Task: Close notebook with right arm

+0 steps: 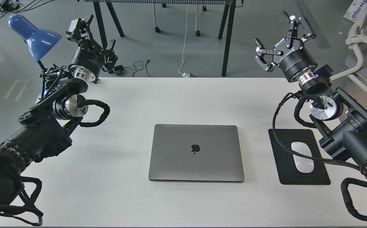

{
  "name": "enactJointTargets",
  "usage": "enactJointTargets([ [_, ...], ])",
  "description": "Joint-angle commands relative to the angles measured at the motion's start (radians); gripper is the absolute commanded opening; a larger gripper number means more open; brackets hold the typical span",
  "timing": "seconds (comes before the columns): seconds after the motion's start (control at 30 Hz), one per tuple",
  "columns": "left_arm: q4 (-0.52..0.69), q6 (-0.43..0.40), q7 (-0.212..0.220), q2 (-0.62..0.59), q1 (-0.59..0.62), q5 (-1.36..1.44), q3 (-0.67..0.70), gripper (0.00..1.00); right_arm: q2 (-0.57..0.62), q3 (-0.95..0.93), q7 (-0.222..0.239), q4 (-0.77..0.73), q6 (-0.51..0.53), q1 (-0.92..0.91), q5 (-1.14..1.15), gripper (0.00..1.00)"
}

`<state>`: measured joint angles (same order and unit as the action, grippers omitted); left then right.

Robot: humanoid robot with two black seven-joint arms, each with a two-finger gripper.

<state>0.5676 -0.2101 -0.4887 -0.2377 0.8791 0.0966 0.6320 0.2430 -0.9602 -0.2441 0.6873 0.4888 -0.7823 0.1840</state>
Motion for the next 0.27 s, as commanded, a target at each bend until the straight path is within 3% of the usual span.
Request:
enactJointTargets([
  [0.0, 0.0, 0.0, 0.0, 0.0, 0.0, 0.0, 0.0, 1.0, -0.002, 0.0, 0.0, 0.0, 0.0, 0.0, 0.0, 1.0],
  [0.23, 0.0, 0.0, 0.0, 0.0, 0.0, 0.0, 0.0, 1.0, -0.004, 0.003, 0.0, 0.001, 0.0, 0.0, 0.0, 1.0],
])
